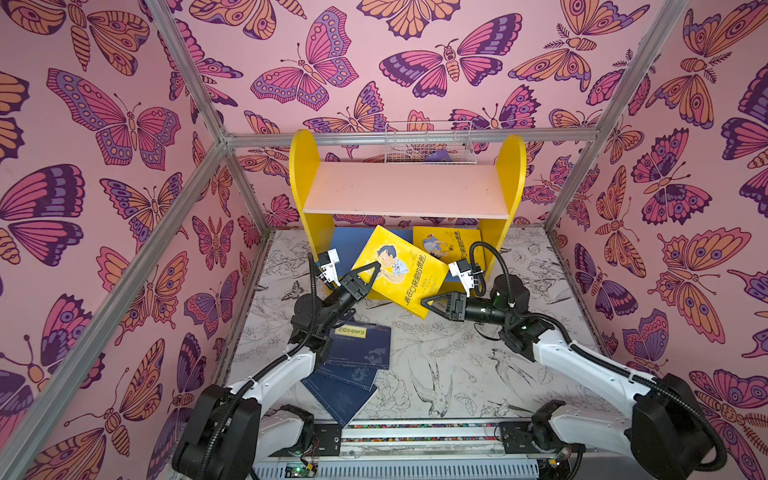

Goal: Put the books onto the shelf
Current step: 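Grasp the yellow book edges with both grippers and lift it upright toward the shelf, then carry the upright yellow book with both grippers toward the blue shelf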

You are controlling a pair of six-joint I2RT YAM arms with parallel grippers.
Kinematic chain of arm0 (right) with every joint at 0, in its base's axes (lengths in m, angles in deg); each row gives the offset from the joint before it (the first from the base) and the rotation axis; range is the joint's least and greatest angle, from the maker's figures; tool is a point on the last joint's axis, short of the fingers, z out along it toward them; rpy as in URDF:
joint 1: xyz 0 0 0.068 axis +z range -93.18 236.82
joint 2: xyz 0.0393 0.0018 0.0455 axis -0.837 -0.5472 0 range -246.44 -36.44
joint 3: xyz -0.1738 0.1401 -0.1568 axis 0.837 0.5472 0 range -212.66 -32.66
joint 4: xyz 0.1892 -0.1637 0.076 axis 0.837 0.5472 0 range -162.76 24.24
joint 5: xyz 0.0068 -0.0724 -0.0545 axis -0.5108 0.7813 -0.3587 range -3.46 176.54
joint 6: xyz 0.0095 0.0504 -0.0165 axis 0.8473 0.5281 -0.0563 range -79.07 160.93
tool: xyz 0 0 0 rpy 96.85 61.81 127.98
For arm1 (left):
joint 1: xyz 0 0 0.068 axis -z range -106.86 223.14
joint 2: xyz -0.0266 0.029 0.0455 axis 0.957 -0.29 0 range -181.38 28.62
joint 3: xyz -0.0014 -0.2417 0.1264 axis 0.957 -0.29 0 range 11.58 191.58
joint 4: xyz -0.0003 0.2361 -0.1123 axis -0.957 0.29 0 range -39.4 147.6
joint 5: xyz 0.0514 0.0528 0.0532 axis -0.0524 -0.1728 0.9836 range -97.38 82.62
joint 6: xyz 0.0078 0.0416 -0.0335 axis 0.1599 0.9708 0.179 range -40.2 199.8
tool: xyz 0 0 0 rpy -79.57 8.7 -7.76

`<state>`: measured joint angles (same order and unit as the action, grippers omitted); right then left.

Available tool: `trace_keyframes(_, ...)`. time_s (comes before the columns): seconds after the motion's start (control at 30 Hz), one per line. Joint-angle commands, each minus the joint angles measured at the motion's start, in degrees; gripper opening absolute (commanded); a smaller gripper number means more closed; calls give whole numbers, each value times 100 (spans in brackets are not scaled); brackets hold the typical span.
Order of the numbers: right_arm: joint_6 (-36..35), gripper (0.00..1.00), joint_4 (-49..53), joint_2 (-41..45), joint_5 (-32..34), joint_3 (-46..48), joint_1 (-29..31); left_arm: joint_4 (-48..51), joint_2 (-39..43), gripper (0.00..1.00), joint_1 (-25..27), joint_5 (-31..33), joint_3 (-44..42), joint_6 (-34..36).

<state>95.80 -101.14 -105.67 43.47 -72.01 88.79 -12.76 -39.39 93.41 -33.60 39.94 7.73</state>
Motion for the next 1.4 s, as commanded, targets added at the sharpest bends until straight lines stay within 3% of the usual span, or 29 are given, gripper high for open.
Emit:
trace_keyframes(0.0, 563, 60, -1043, -78, 500, 24, 11, -854, 95, 0, 29, 118, -31, -157)
trace_keyframes(0.1, 963, 50, -1749, -240, 589, 39, 3, -854, 77, 0, 38, 117, -75, -151)
trace_keyframes(0.17, 1208, 38, -2180, -346, 589, 20, 3, -842, 61, 0, 55, 132, -119, -124)
trace_keyframes(0.3, 1587, 1, -2799, -493, 853, 7, -6, -601, -9, 0, 100, 64, -162, -54)
trace_keyframes(0.37, 1675, 0, -2911, -488, 956, 60, -13, -279, 1, 1, 109, -6, -173, -17)
trace_keyframes(0.4, 1656, 0, -2906, -460, 952, 75, -26, -110, 34, 10, 94, -31, -181, -13)
trace_keyframes(0.43, 1618, 0, -2839, -412, 890, 105, -68, 86, 95, 33, 59, -23, -205, -30)
trace_keyframes(0.5, 1484, 0, -2553, -265, 657, 125, -206, 435, 261, 64, -116, -89, -238, -128)
trace_keyframes(0.53, 1379, 0, -2329, -167, 368, 140, -293, 715, 331, 72, -283, -232, -199, -218)
trace_keyframes(0.7, 858, 0, -1210, 302, -575, 116, -715, 1946, 507, 74, -1042, -1320, 280, -70)
trace_keyframes(0.9, 340, 0, -230, 585, -1387, -80, -952, 4093, 290, 72, -1135, -2482, 1278, 1126)
trace_keyframes(1.13, 57, 0, 222, 614, -1606, -287, -1073, 4068, 17, 68, -1136, -3328, 1501, 1190)
trace_keyframes(1.37, 70, 0, 184, 530, -1765, -481, -1131, 4544, 165, 67, -1139, -3399, 1470, 1556)
